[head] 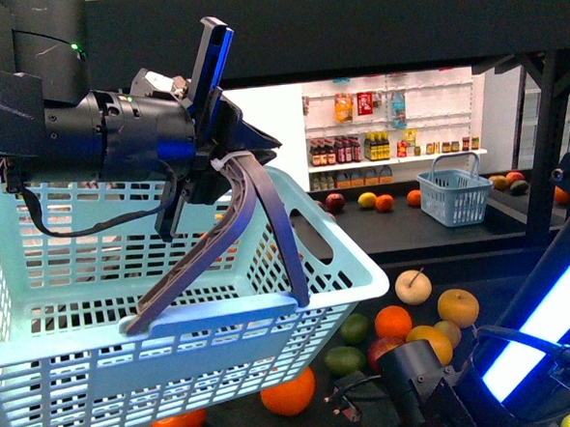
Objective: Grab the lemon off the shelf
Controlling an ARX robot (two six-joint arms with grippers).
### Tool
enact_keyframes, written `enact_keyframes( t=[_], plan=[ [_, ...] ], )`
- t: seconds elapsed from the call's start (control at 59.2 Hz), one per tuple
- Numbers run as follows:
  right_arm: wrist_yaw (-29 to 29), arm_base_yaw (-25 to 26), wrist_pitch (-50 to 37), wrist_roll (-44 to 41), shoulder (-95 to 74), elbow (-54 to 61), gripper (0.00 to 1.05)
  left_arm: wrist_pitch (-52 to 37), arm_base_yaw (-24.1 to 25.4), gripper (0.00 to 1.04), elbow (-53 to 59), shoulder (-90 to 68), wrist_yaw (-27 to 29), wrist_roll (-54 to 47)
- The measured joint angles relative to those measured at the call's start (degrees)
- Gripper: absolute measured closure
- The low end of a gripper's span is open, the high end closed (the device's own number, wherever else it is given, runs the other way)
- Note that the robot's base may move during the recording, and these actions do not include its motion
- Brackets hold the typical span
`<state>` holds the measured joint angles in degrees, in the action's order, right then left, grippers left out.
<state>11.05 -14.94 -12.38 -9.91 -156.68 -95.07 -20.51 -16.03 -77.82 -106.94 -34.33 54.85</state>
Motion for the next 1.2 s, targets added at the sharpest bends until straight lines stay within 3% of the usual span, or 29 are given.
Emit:
enact_keyframes(
  t=[0.795,0.964,1.2],
  plan=[
    [-4.52,-1.95,4.2,-1.95,-8.63,-12.24,0.08,0.0,0.0,0.96,0.0,0.0,-0.02,-0.02],
    [-5.07,-2.1,4.9,-2.73,-9.4,-12.98,0.38,-0.02,0.0,0.96,0.0,0.0,0.02,-0.02],
    [-5.14,-1.88,4.42,-2.91,-8.92,-12.33,0.42,-0.02,0.0,0.96,0.0,0.0,-0.02,-0.02]
  ],
)
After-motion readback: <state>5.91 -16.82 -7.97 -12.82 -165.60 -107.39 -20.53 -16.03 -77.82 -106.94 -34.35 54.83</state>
